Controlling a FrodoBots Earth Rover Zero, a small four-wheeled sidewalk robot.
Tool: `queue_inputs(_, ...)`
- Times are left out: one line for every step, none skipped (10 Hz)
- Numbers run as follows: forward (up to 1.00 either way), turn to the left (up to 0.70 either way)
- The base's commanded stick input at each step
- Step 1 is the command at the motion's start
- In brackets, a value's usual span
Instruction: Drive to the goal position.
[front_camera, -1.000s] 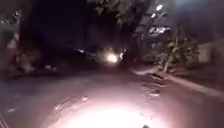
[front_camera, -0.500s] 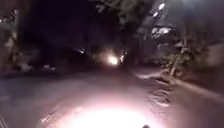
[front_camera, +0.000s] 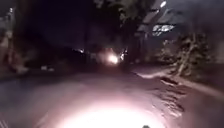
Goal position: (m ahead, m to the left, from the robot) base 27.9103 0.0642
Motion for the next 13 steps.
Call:
queue_inputs(0.70,0.00)
queue_inputs(0.70,0.00)
queue_inputs(0.70,0.00)
queue_inputs(0.70,0.00)
queue_inputs(0.70,0.00)
queue_inputs(0.70,0.00)
queue_inputs(0.70,0.00)
queue_inputs(0.70,0.00)
queue_inputs(0.70,0.00)
queue_inputs(0.70,0.00)
queue_inputs(0.70,0.00)
queue_inputs(0.70,0.00)
queue_inputs(0.70,0.00)
